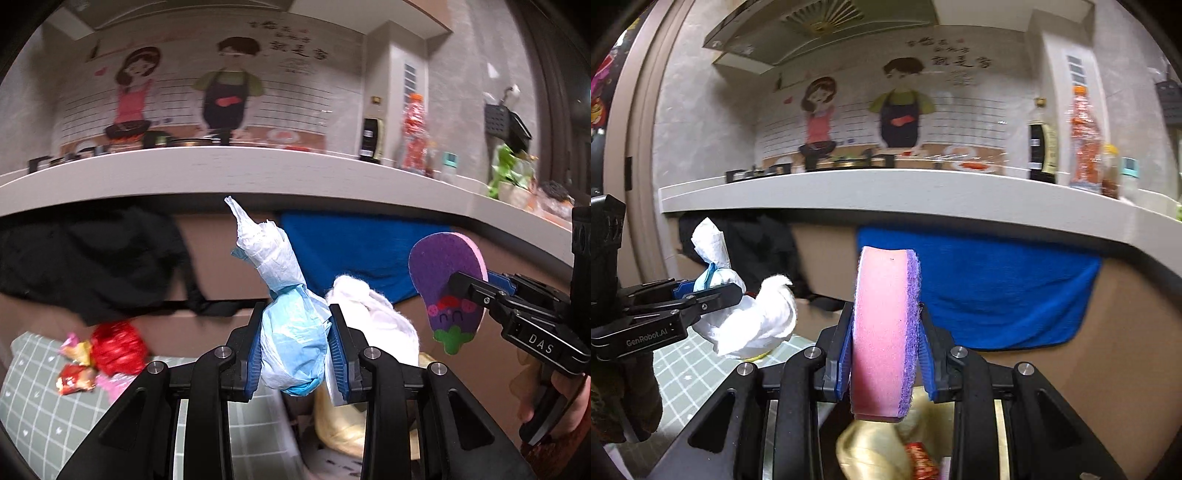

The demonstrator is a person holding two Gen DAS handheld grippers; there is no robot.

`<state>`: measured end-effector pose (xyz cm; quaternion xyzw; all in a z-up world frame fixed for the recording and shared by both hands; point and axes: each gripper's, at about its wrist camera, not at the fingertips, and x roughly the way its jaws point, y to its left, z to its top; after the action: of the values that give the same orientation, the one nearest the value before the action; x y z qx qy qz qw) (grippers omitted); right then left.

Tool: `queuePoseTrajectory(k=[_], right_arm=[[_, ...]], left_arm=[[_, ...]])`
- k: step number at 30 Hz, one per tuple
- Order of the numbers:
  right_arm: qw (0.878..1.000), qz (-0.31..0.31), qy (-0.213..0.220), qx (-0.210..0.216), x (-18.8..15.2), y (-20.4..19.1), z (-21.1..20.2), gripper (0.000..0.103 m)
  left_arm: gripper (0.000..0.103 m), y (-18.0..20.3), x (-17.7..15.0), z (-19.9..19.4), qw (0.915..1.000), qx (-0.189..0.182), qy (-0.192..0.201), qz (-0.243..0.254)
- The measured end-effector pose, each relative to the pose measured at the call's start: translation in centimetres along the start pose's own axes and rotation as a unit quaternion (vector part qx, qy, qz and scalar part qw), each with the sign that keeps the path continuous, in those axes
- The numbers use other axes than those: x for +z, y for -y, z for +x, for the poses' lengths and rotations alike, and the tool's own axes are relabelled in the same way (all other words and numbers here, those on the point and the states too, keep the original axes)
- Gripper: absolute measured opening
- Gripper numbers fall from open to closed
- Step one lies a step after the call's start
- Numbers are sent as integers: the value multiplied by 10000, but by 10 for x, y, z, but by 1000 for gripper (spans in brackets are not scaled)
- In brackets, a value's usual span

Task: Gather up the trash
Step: 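Carry the bag bundle and sponge over the bin and open both tools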

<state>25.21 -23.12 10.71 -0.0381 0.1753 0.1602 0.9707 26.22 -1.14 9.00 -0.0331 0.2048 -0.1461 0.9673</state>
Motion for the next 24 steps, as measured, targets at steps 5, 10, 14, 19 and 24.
queuePoseTrajectory(k=[5, 10, 14, 19, 24], right_arm=[[9997, 151, -21, -182, -9, 29, -2, 28], [9992, 312, -82, -251, -22, 46, -1, 28], [9986, 403, -128, -305, -32, 59, 0, 28], [9979, 527, -204, -324, -41, 72, 4, 28], [9971, 616, -286, -336, -51, 80, 9, 28]], left_arm=[[33, 29, 1, 21, 9996, -194, -58, 192], [33, 49, -5, 42, 9989, -348, -196, 259], [33, 57, -12, 55, 9983, -411, -322, 259], [33, 66, -20, 69, 9973, -486, -487, 252], [33, 72, -30, 79, 9963, -557, -600, 253]])
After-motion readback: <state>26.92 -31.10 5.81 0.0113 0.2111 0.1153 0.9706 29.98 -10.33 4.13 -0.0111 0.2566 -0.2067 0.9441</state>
